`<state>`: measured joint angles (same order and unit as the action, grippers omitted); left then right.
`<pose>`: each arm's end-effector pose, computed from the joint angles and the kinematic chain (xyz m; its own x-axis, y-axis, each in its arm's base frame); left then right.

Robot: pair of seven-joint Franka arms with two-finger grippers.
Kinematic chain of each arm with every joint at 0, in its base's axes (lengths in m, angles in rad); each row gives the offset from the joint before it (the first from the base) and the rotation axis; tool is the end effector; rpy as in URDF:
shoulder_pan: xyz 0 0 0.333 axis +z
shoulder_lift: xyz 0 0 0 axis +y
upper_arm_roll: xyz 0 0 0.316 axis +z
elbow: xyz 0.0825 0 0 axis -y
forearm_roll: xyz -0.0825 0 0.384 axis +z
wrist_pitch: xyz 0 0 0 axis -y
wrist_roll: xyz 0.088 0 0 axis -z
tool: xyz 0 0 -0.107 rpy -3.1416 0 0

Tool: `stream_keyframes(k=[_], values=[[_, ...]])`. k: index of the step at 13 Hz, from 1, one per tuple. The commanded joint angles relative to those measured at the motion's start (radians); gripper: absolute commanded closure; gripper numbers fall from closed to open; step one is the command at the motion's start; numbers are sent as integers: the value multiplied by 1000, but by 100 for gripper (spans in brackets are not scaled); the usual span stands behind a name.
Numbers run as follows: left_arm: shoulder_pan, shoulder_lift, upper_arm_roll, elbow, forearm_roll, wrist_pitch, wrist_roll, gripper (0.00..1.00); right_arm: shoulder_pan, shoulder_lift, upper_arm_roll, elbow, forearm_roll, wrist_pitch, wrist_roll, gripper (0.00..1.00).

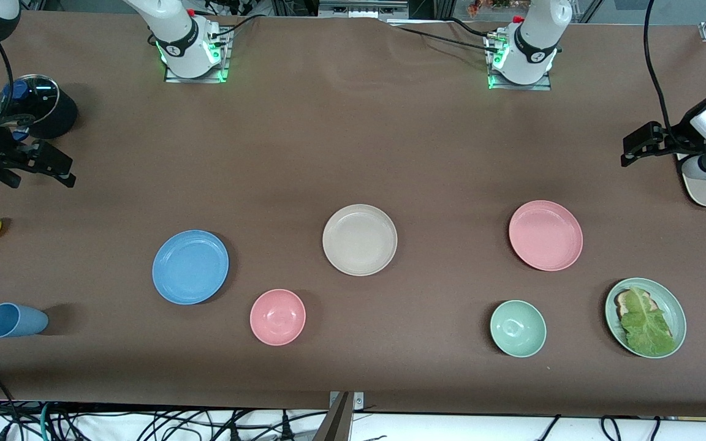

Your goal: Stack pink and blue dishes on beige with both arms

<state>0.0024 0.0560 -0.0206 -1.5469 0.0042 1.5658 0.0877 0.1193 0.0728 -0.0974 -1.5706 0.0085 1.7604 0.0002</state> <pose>0.5704 -0.0096 0.6038 0.9937 -0.1057 -0.0372 -0.1057 -0.9944 0.0002 0.5938 0.0158 0.6008 0.9929 0.0210 0.1171 0.0213 -0.9998 -0.0014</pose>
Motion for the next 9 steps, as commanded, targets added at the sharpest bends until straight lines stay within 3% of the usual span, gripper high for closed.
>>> stream_keyframes(k=[1, 6, 9], values=[[5, -18, 1, -24, 8, 11, 12, 0, -3, 4, 2, 21, -10, -25, -12, 0], [22, -1, -1, -16, 8, 14, 21, 0, 5, 8, 5, 12, -10, -70, -13, 0], [25, -1, 1, -18, 8, 28, 18, 0, 2, 70, 5, 15, -10, -53, -2, 0]])
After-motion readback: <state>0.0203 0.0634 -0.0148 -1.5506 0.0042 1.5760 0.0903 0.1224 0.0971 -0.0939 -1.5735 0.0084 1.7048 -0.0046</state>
